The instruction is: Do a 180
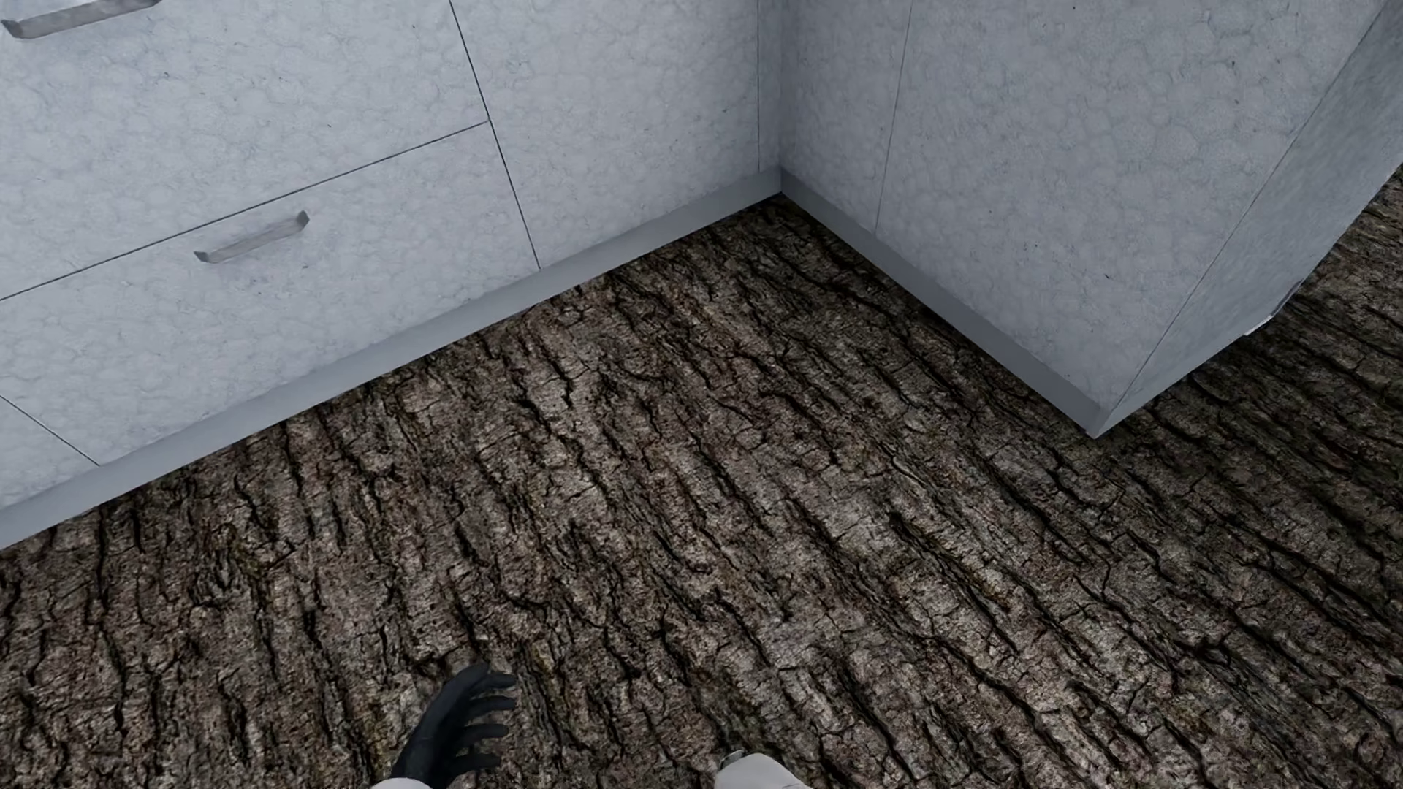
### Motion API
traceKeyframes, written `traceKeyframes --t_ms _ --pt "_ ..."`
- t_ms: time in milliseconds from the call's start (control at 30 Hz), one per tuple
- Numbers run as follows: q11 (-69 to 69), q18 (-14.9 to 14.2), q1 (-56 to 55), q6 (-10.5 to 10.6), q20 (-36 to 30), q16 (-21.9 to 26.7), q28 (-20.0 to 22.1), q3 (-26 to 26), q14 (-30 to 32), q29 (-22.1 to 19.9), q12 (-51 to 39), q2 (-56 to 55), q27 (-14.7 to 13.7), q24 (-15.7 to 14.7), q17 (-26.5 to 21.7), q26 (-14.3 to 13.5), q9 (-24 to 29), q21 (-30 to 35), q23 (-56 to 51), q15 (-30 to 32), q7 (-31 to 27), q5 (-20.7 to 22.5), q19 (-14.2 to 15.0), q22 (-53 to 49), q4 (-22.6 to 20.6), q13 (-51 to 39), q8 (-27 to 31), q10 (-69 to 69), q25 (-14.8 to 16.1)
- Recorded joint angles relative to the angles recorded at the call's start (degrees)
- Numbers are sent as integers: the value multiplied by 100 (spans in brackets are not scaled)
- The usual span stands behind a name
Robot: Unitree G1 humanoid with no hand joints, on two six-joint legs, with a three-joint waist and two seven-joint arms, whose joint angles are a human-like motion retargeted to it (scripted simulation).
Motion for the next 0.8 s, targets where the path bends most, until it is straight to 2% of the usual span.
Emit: traceKeyframes --t_ms 33,67,100,133,167,200,233,267,300,333,367,400,433,467,533,567,633,667,733,767,800 --pt "-197 279 79 78 58 81 -71 66 -256 -70 -9 -1 55 124 77 95 79 -103 -14 127 -86 121 -10 -12 -48 72 63 -332 116" --pt "-185 134 183 -2 88 248 -162 -43 -177 -188 194 -106 198 221 167 66 66 -109 -12 -190 -21 80 -169 185 -38 -17 2 -636 193" --pt "401 -508 354 -272 116 368 -247 -9 -138 -182 135 -196 427 298 216 146 84 -87 -133 -908 197 -246 -470 432 -20 -100 -403 -758 152" --pt "762 -947 279 -494 193 299 -273 212 -304 -107 13 -135 636 370 148 276 72 36 -177 -1250 301 -555 -459 392 -2 -161 -689 -417 -22" --pt "728 -1111 -99 -523 130 50 -230 573 -231 19 -52 -204 710 398 -91 336 68 175 180 -551 194 -519 -175 81 82 -302 -711 348 -258" --pt "579 -1029 -435 -423 110 -138 -189 788 69 95 76 -238 713 378 -172 158 53 89 126 -411 -76 -334 -170 168 -19 -431 -619 794 -428" --pt "350 -880 -573 -367 184 -96 -200 825 84 104 192 -202 626 377 -15 89 60 68 -56 -235 -193 -186 -160 259 -177 -522 -522 649 -542" --pt "58 -716 -657 -246 278 -4 -256 817 -239 96 357 -148 413 391 155 81 51 49 -81 -22 -87 -18 -131 194 -312 -549 -431 158 -545" --pt "-101 -221 -498 -235 251 172 -296 621 31 -62 538 -61 167 373 260 66 41 32 -238 9 -59 65 -173 272 -347 -502 -349 -156 -532" --pt "224 196 -335 -391 171 395 -312 402 106 -90 522 -69 -46 334 286 126 21 182 -267 -406 163 -69 -517 468 -345 -559 -428 -352 -444" --pt "921 -66 -179 -524 205 386 -297 358 119 13 338 -45 -204 296 253 303 35 219 -368 -1118 332 -344 -622 456 -296 -495 -718 -437 -348" --pt "962 -56 -211 -613 197 353 -239 432 2 149 200 128 -293 247 125 364 -47 182 -243 -1497 480 -613 -417 310 -238 -471 -737 -269 -338" --pt "653 94 -307 -603 120 196 -122 559 -156 247 1 233 -335 220 -31 340 -130 183 -44 -1075 569 -747 441 317 -142 -455 -692 -15 -340" --pt "537 -18 -392 -483 -9 50 14 557 -261 296 -29 195 -278 208 -11 238 -191 22 -66 -783 518 -594 129 205 -19 -428 -693 136 -302" --pt "192 -32 -130 -515 58 54 122 43 -116 323 312 311 81 171 187 -62 -225 132 -326 -554 737 -466 120 59 67 -568 -485 -239 -201" --pt "121 -81 -68 -553 76 158 101 26 -59 299 281 294 207 98 258 -124 -185 116 -319 -456 698 -440 121 -23 59 -548 -403 -276 -151" --pt "-45 -214 -18 -388 12 9 -72 91 -142 215 72 272 334 -33 70 -83 -101 120 -77 -285 274 -245 124 -40 26 -263 -280 -321 -77" --pt "-141 -218 37 -387 -32 157 -194 -82 -139 71 102 265 451 -97 264 -31 -55 -30 -108 -193 309 -178 107 -57 80 -317 -240 -446 -103" --pt "-390 -248 73 -300 -22 -4 -399 -180 -109 -133 3 266 515 -38 153 199 8 82 -152 -7 262 -37 90 -53 140 -226 -119 -553 -145" --pt "-510 -239 186 -359 -21 32 -507 -387 8 -136 186 232 597 36 211 168 -28 99 -200 -27 425 -155 -57 -16 164 -337 -234 -824 -164" --pt "-455 -277 256 -473 -8 124 -627 -255 69 -80 123 244 618 130 206 192 50 93 -254 -94 425 -338 15 5 150 -244 -402 -733 -224"
